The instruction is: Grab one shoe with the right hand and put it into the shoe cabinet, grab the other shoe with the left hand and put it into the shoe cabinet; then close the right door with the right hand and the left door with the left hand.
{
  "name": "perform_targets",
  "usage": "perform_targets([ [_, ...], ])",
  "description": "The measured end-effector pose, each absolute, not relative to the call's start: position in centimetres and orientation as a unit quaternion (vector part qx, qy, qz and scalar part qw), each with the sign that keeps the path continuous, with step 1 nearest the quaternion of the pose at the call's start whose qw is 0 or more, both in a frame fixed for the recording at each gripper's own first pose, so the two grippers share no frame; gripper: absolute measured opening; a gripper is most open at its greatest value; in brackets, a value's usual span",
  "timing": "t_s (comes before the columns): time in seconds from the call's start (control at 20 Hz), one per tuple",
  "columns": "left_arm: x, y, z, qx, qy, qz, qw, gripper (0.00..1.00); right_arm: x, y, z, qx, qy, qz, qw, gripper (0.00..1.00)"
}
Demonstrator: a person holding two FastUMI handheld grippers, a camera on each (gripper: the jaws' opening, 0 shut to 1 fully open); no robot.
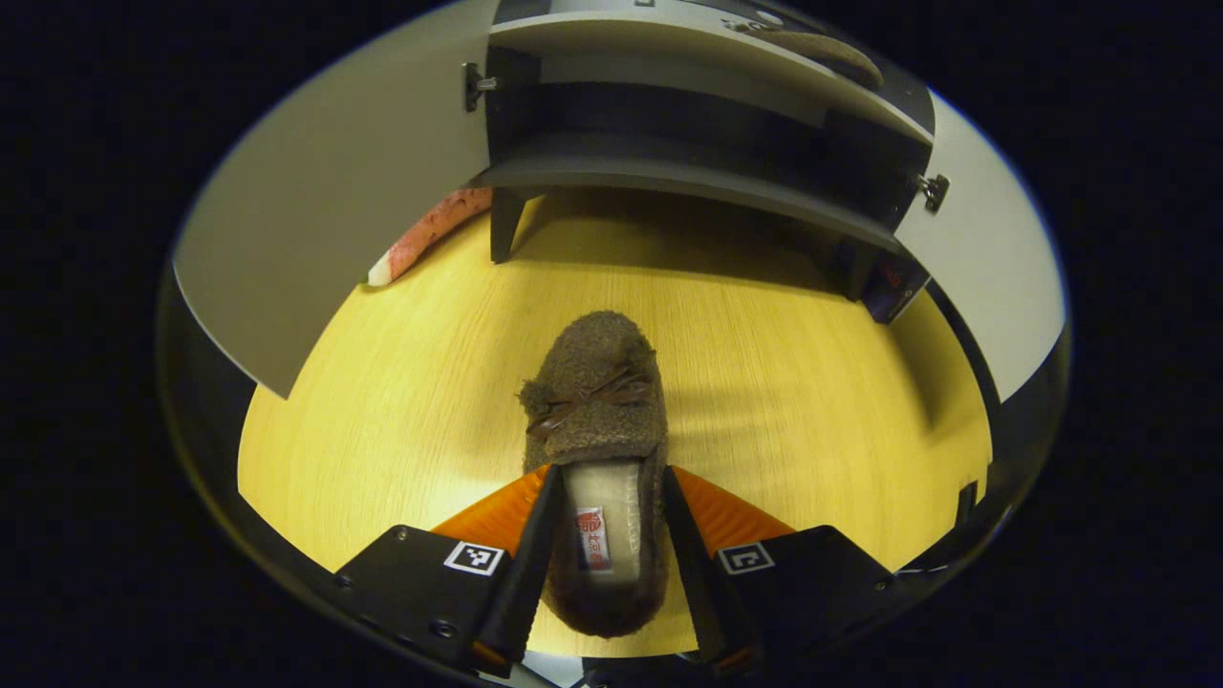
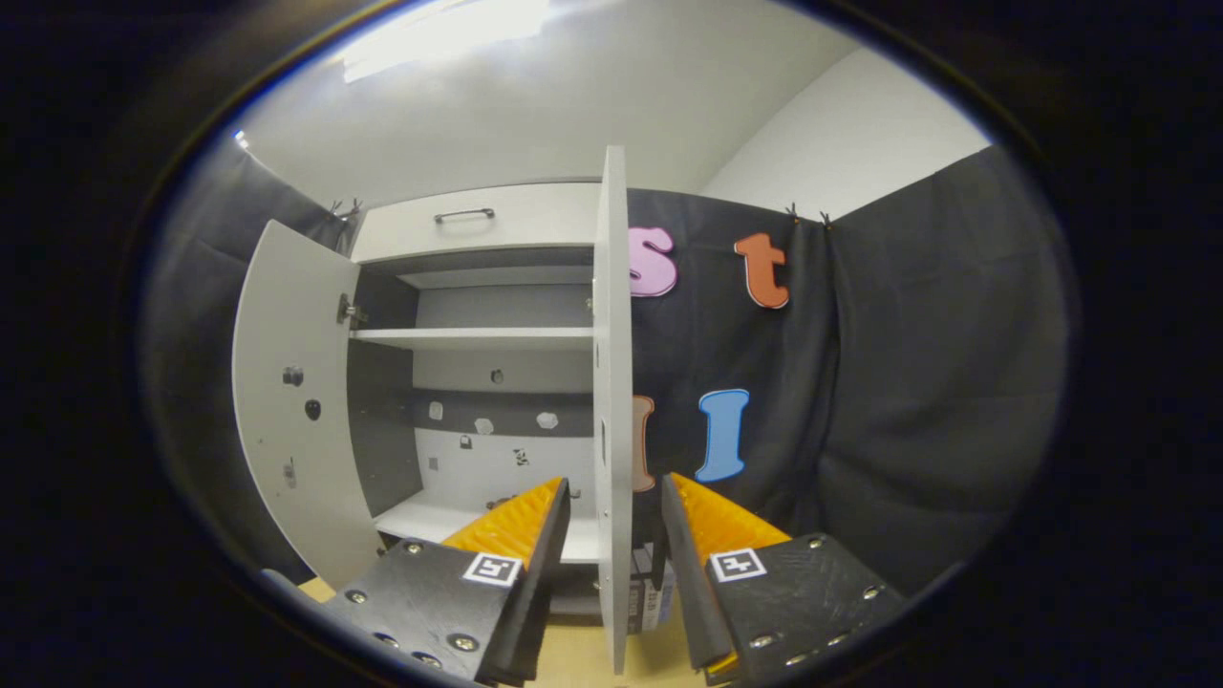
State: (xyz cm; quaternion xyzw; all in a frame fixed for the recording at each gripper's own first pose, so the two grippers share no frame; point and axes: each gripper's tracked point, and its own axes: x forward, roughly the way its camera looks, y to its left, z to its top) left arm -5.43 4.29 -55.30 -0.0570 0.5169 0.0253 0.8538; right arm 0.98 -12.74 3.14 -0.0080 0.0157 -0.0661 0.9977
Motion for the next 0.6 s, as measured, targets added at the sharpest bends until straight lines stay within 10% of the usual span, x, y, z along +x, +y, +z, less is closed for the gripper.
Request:
perform_targets([
  [0.6, -6.7, 6.8, -57.4, -0.124, 0.549, 0.038, 0.826, 0.62, 3.5, -10.9, 0.4, 0.0, 0.038, -0.05, 0.998, 0.57],
])
